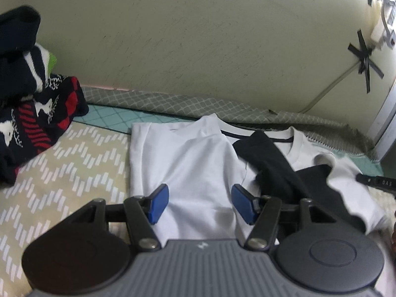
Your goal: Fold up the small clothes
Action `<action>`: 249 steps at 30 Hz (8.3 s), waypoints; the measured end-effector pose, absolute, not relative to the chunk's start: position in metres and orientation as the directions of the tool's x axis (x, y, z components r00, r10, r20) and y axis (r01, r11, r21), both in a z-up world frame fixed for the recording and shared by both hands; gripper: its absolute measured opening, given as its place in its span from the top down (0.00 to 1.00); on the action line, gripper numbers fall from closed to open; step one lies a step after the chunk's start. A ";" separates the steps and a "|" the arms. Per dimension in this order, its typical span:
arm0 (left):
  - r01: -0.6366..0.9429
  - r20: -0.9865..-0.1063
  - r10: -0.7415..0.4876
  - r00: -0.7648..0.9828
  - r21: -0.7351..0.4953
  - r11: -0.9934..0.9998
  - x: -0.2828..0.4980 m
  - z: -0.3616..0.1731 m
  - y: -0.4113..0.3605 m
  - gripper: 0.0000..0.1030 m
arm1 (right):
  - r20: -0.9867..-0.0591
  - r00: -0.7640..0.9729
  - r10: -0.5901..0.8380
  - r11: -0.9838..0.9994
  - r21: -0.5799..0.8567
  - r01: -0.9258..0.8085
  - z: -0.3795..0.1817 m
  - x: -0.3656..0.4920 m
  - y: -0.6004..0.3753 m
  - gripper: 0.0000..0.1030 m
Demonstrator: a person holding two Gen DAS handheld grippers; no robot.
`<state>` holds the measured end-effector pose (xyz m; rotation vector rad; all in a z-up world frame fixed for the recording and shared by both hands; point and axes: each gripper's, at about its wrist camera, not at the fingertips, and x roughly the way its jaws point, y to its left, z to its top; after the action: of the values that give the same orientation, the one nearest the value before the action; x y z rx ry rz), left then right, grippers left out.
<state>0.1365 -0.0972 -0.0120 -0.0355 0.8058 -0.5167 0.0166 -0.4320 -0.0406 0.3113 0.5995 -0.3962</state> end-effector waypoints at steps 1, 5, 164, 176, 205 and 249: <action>0.435 -0.682 -0.443 0.582 -0.200 0.878 0.135 -0.012 -0.100 0.44 | -0.606 0.743 -0.285 0.875 0.151 0.460 -0.043 0.015 -0.432 1.00; 0.443 -0.671 -0.454 0.586 -0.203 0.873 0.133 -0.010 -0.098 0.43 | -0.585 0.769 -0.259 0.877 0.191 0.440 -0.033 -0.003 -0.425 0.80; 0.638 -0.713 -0.450 0.538 -0.004 0.770 0.028 -0.017 -0.134 0.06 | -0.320 0.943 -0.095 0.686 0.665 0.295 -0.078 -0.175 -0.420 0.64; 0.646 -0.728 -0.439 0.527 0.008 0.763 0.030 -0.018 -0.136 0.00 | -0.290 0.936 -0.198 0.607 0.714 0.349 -0.079 -0.189 -0.429 0.29; 0.653 -0.726 -0.444 0.525 0.010 0.757 0.028 -0.018 -0.135 0.00 | -0.316 0.934 -0.168 0.669 0.659 0.343 -0.077 -0.173 -0.423 0.11; 0.680 -0.727 -0.467 0.504 -0.001 0.733 0.023 -0.016 -0.135 0.00 | -0.324 0.928 -0.182 0.672 0.648 0.358 -0.075 -0.174 -0.422 0.11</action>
<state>0.0234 -0.1345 -0.0157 0.3032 0.7744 -0.7053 -0.1744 -0.4217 -0.0754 0.7775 0.2412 -0.3077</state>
